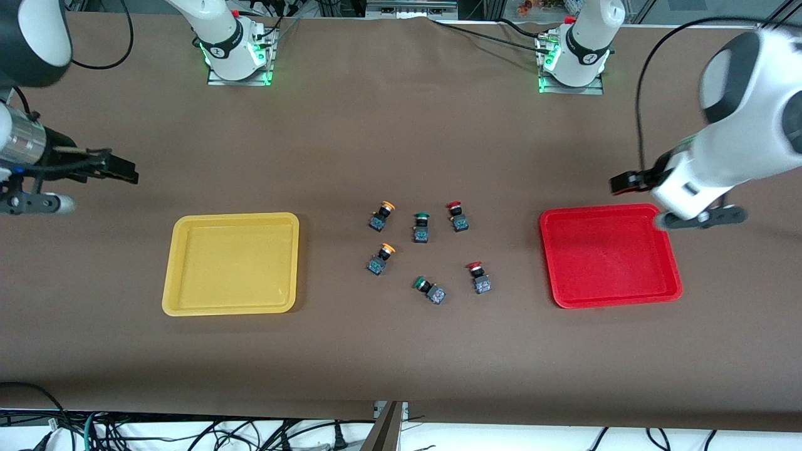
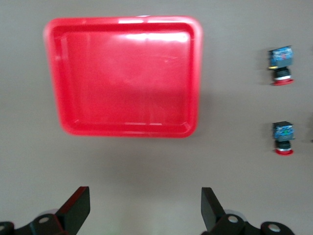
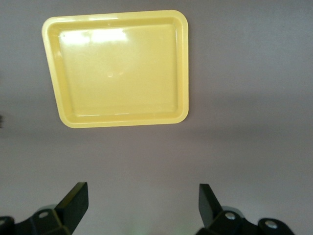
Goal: Place red and yellow buttons in trays
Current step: 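Move the left gripper over the red tray while the right gripper nears the yellow tray, then reach the left gripper and the right gripper down to the button cluster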
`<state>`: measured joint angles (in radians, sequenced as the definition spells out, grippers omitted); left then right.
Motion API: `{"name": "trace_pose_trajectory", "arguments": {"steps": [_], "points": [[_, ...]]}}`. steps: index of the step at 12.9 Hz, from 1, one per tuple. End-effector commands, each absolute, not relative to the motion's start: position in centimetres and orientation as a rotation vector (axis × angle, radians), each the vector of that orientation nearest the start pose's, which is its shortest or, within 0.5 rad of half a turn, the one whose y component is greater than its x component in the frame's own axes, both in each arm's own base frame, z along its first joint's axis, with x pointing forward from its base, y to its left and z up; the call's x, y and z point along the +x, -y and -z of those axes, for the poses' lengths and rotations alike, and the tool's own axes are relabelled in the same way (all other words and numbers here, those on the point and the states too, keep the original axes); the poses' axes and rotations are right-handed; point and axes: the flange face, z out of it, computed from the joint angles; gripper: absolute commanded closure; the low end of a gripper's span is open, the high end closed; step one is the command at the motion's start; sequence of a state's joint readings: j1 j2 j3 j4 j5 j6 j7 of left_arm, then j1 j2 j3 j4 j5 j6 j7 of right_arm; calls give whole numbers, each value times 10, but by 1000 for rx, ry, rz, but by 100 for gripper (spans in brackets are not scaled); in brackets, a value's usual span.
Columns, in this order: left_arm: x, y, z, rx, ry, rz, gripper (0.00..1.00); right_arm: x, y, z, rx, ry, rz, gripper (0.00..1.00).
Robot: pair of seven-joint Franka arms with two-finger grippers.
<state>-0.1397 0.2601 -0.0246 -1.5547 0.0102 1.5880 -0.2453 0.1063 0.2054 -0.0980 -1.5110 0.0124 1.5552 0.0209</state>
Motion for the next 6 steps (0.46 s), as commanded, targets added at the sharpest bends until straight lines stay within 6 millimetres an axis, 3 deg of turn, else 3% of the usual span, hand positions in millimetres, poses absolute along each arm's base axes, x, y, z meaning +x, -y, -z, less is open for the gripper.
{"name": "trace_pose_trajectory", "arguments": {"steps": [1, 3, 6], "points": [[648, 130, -456, -3119, 127, -387, 0, 625, -46, -511, -3169, 44, -217, 0], [657, 175, -411, -3136, 111, -395, 0, 646, -78, -469, -3174, -149, -168, 0], [676, 214, -360, -3165, 283, -241, 0, 658, -149, -414, -3176, -350, -117, 0]]}}
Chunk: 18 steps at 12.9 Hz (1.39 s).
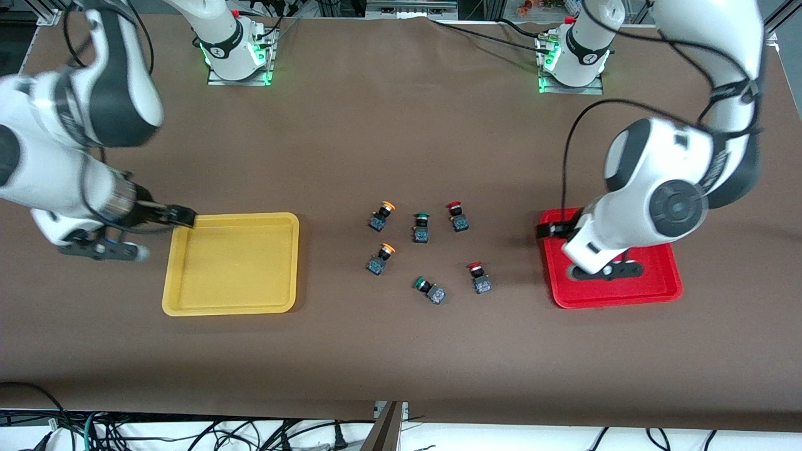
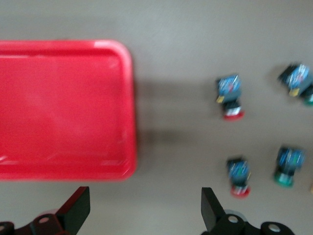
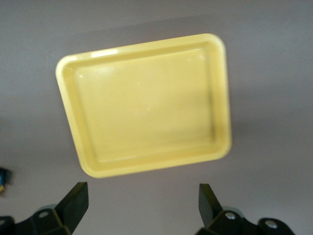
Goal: Place red and yellow buttons in trays
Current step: 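Reach the left gripper and the right gripper down to the button cluster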
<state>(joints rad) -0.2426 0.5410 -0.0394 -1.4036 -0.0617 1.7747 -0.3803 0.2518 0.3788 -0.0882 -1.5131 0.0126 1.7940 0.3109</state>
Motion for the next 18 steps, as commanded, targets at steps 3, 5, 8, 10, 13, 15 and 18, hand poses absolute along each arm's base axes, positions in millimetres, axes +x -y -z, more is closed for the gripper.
{"name": "trace_pose_trajectory", "arguments": {"steps": [3, 5, 8, 10, 13, 15, 18], "points": [[680, 251, -312, -3202, 363, -157, 0, 661, -220, -358, -3139, -580, -26, 0], [684, 271, -282, -3224, 396, -69, 0, 655, -274, -327, -3082, -719, 66, 0], [692, 279, -233, -3252, 437, 50, 0, 639, -336, -278, -3024, -821, 131, 0], [692, 289, -206, -3257, 523, 121, 0, 632, -368, -258, -2963, -825, 210, 0], [687, 293, -184, -3249, 529, 91, 33, 630, -402, -241, -2927, -846, 249, 0], [682, 293, -178, -3241, 528, 67, 67, 611, -430, -232, -2941, -816, 240, 0], [693, 273, -204, -3240, 568, 85, 82, 575, -460, -217, -3002, -782, 182, 0]]}}
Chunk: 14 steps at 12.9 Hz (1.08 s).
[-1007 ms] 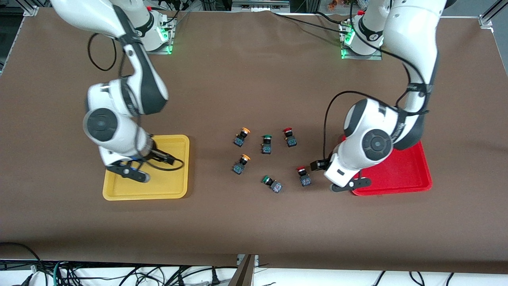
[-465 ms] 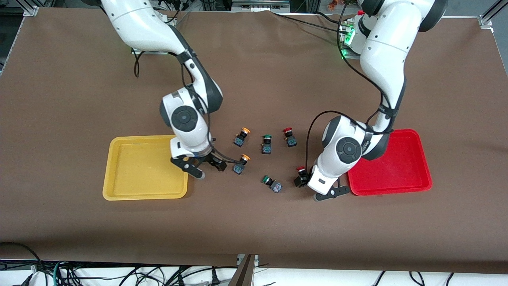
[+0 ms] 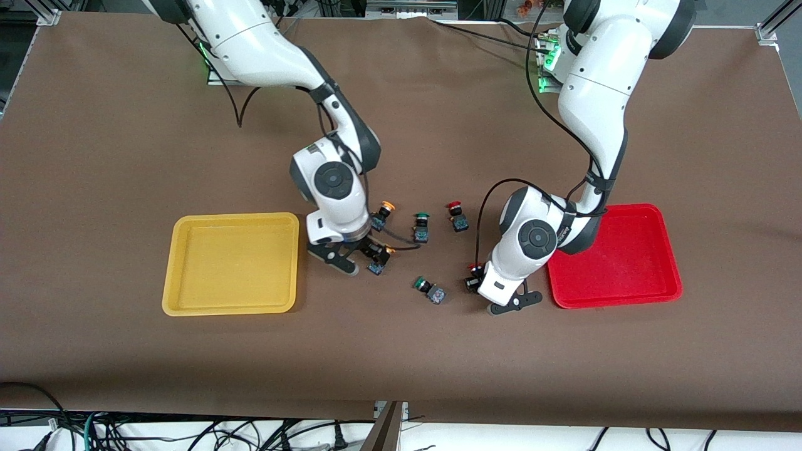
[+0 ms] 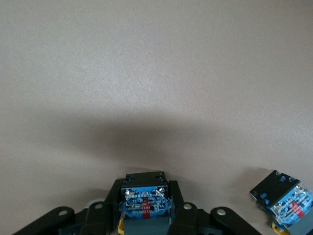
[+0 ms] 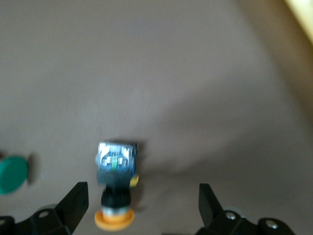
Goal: Place red and yellow buttons in trays
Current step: 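Grasp a red button with the left gripper while the right gripper grasps a yellow button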
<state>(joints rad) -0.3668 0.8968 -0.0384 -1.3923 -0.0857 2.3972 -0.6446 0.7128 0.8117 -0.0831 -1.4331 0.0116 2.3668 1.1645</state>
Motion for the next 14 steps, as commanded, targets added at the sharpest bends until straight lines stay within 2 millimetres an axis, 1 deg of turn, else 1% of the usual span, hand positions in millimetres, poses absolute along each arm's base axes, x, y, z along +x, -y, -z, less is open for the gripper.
{"name": "trace_pose_trajectory", "arguments": {"steps": [1, 2, 3, 4, 5, 7, 8, 9, 10, 11, 12, 13, 14], "points": [[698, 261, -220, -3229, 587, 57, 82, 567, -464, -213, -3022, -772, 164, 0], [700, 251, -236, -3219, 585, 18, 82, 559, -467, -207, -3047, -741, 149, 0], [704, 231, -253, -3203, 609, -6, 82, 552, -465, -202, -3069, -721, 133, 0], [706, 216, -267, -3202, 579, -26, 82, 548, -463, -203, -3091, -696, 115, 0], [707, 203, -273, -3208, 516, -59, 82, 543, -461, -200, -3129, -658, 83, 0], [710, 156, -275, -3207, 389, -142, 82, 538, -457, -199, -3185, -609, 25, 0], [709, 133, -271, -3209, 298, -205, 82, 537, -457, -197, -3187, -607, 21, 0], [705, 110, -261, -3206, 199, -283, 82, 533, -459, -194, -3193, -596, 17, 0], [702, 99, -252, -3201, 116, -332, 82, 530, -461, -191, -3195, -588, 17, 2], [698, 81, -243, -3201, 91, -367, 82, 529, -461, -189, -3197, -583, 16, 20], [696, 72, -236, -3199, 79, -387, 82, 528, -462, -188, -3196, -581, 13, 50], [691, 71, -224, -3193, 73, -422, 80, 529, -463, -188, -3193, -583, 12, 70], [685, 68, -210, -3188, 63, -460, 81, 529, -463, -188, -3194, -581, 10, 84]]}}
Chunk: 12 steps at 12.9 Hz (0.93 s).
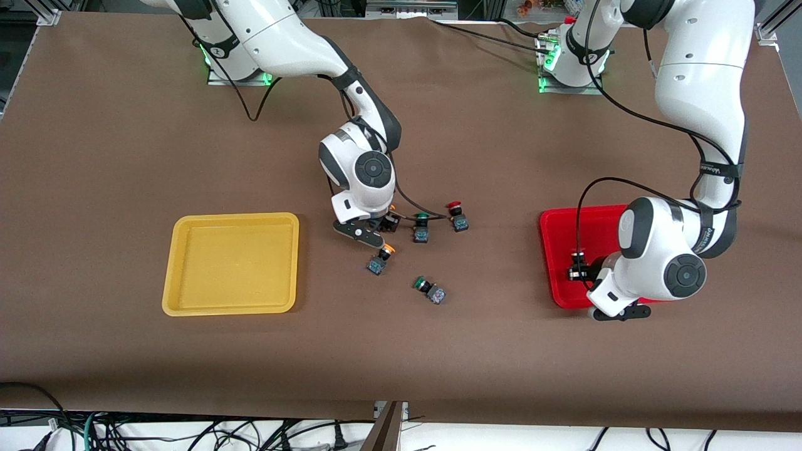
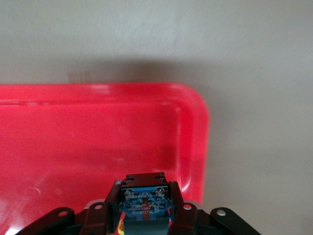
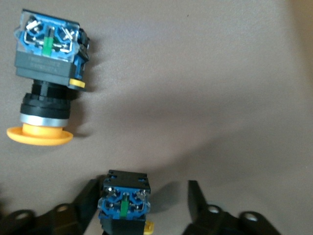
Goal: Place red and yellow buttons in trays
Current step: 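Lower the red button into the red tray while the right gripper carries its button, then place the yellow button in the yellow tray while the left gripper reaches another button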
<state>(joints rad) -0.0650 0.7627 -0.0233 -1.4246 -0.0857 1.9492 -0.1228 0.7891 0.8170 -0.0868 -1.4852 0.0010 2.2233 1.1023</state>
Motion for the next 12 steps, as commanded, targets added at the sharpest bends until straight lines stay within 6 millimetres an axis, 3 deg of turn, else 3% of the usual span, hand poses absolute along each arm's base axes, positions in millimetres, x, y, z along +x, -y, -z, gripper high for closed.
{"name": "trace_pose_trajectory", "arguments": {"steps": [1, 2, 3, 4, 6, 7, 8, 9, 12], "points": [[681, 68, -201, -3183, 59, -484, 74, 530, -462, -189, -3192, -585, 10, 89], [679, 67, -194, -3179, 60, -501, 54, 530, -463, -191, -3190, -572, 14, 97], [679, 68, -192, -3177, 57, -503, 17, 533, -463, -195, -3191, -532, 19, 100], [680, 68, -194, -3177, 57, -496, 0, 539, -457, -200, -3196, -480, 16, 100], [686, 66, -215, -3190, 67, -454, 0, 563, -433, -227, -3185, -413, 26, 100], [689, 68, -235, -3207, 90, -409, 0, 579, -412, -241, -3180, -399, 27, 100], [690, 82, -254, -3215, 89, -372, 0, 597, -385, -253, -3183, -359, 23, 100], [688, 103, -274, -3219, 132, -351, 0, 611, -359, -255, -3197, -292, 0, 100], [666, 189, -284, -3215, 300, -427, 0, 652, -274, -259, -3223, -135, -22, 100]]}}
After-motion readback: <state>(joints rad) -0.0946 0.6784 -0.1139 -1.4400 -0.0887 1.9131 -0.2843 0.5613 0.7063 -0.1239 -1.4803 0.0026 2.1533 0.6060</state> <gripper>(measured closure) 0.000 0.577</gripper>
